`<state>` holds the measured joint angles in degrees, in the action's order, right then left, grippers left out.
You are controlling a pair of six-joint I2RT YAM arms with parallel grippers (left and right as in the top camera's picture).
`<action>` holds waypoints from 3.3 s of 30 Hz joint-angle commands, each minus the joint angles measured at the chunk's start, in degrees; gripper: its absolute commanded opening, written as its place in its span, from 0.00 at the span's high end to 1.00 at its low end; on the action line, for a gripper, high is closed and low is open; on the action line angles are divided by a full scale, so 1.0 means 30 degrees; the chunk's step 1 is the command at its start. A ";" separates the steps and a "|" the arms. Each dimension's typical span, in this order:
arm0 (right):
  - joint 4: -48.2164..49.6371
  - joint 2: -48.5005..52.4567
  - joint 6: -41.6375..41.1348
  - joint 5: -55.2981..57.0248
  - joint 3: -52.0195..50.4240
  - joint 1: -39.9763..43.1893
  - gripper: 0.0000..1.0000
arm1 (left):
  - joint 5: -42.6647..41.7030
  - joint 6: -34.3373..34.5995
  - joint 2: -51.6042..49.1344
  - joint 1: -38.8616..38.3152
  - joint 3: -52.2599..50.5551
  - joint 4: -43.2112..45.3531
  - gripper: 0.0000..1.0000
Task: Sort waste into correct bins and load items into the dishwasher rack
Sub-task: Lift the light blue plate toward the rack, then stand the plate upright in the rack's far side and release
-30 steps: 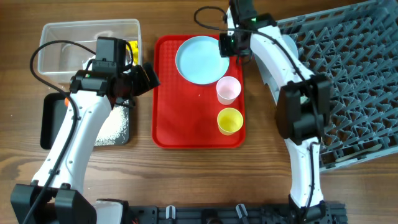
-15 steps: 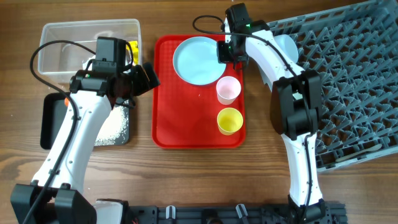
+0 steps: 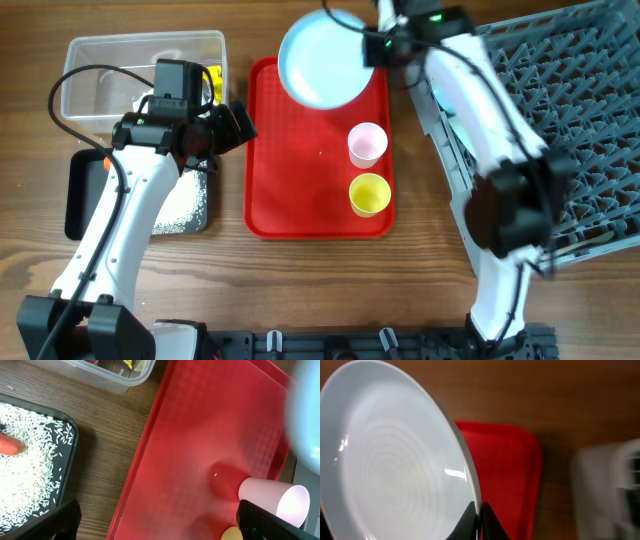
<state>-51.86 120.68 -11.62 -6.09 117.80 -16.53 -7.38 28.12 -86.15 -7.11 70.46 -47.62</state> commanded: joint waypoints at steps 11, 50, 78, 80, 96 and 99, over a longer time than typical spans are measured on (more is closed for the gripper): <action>-0.4102 -0.8123 0.2776 1.9715 0.0444 0.2171 0.96 | 0.0124 -0.0240 0.0175 0.0051 0.0051 -0.0015 0.00; 0.8910 -0.7970 1.6815 1.2706 -0.9814 0.5617 0.95 | 0.0124 -0.0240 0.0175 0.0051 0.0051 -0.0015 0.00; 0.9479 -0.5996 1.5999 1.1795 -0.9879 0.6499 0.23 | 0.0124 -0.0240 0.0175 0.0051 0.0051 -0.0015 0.00; 0.9486 -0.6069 1.5154 1.1861 -0.9879 0.6484 0.13 | 0.0124 -0.0240 0.0175 0.0051 0.0051 -0.0015 0.00; -0.2200 -1.5154 0.4772 0.0058 -0.9879 0.5654 0.21 | 0.0124 -0.0240 0.0175 0.0051 0.0051 -0.0015 0.00; -0.6273 -1.6706 0.1683 0.0852 -0.9879 0.5661 0.39 | 0.0124 -0.0240 0.0175 0.0051 0.0051 -0.0015 0.00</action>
<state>-64.25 74.54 3.03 0.34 88.31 0.60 -7.35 28.12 -86.15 -7.11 70.46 -47.64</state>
